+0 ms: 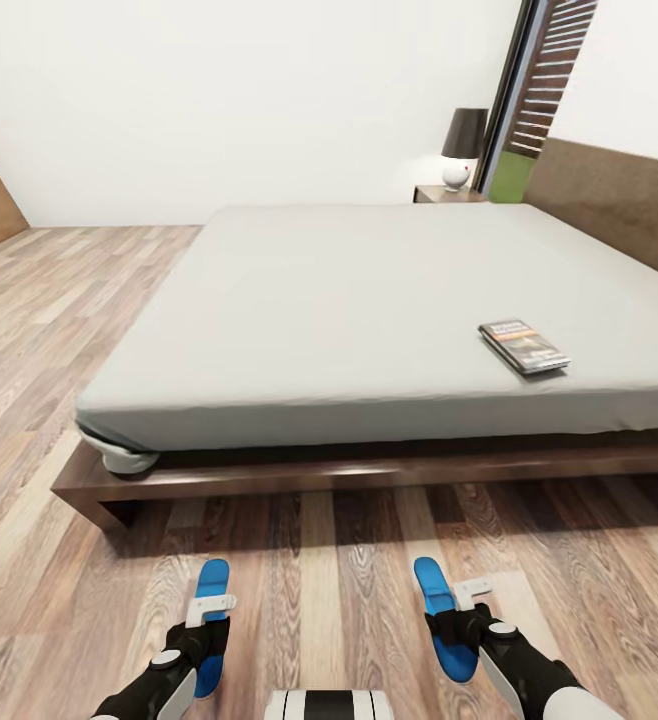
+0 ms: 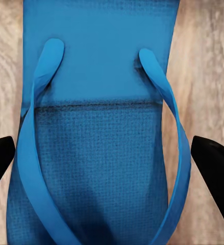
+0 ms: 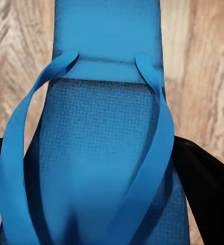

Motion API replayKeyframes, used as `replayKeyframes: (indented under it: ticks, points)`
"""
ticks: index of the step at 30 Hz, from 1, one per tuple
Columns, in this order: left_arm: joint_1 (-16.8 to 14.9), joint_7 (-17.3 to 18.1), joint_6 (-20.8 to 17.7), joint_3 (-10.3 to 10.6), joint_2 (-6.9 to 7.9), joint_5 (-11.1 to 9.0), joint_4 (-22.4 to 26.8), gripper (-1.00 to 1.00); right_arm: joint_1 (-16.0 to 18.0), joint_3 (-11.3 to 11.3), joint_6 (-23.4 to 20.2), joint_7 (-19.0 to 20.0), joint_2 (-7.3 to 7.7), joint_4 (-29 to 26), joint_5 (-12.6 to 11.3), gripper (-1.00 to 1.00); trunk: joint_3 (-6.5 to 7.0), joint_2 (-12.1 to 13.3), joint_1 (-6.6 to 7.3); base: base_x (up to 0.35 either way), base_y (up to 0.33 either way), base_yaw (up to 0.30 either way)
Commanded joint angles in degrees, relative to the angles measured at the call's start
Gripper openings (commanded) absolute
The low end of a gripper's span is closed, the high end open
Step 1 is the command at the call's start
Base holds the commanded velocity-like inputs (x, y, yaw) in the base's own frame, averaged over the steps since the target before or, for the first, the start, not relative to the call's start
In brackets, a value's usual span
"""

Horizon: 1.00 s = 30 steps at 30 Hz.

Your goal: In the bedroom, move the book from the bed onto either nightstand, and place the two sandals side by side next to the bed.

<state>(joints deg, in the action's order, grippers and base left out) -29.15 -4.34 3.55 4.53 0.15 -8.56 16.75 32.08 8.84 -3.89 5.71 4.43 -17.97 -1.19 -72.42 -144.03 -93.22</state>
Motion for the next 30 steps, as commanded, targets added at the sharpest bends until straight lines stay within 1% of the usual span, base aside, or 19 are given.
replayKeyframes:
  ticks: [1,10,21,30]
  points:
    - [-0.03,-0.32,0.22,0.50,0.02,-0.58,-0.05,-1.00,0.00,0.21,-0.34,0.07,0.03,-0.14,-0.12,-1.00,-0.04,-0.01,0.00,0.170,0.181,0.000]
    - [-0.03,-0.32,0.27,0.55,0.02,-0.58,-0.05,-1.00,0.00,0.21,-0.33,0.08,-0.03,-0.14,-0.12,-1.00,-0.04,-0.01,0.00,0.169,0.143,0.000]
    - [-0.03,-0.30,0.31,0.51,0.02,-0.58,-0.05,-1.00,0.00,0.21,-0.33,0.09,-0.04,-0.21,-0.12,-1.00,-0.04,-0.01,0.00,0.045,0.063,0.000]
    - [-0.03,-0.26,0.31,0.51,0.02,-0.58,-0.05,-1.00,0.00,0.21,-0.33,0.09,-0.04,-0.23,-0.12,-1.00,-0.04,-0.01,0.00,0.004,0.114,0.000]
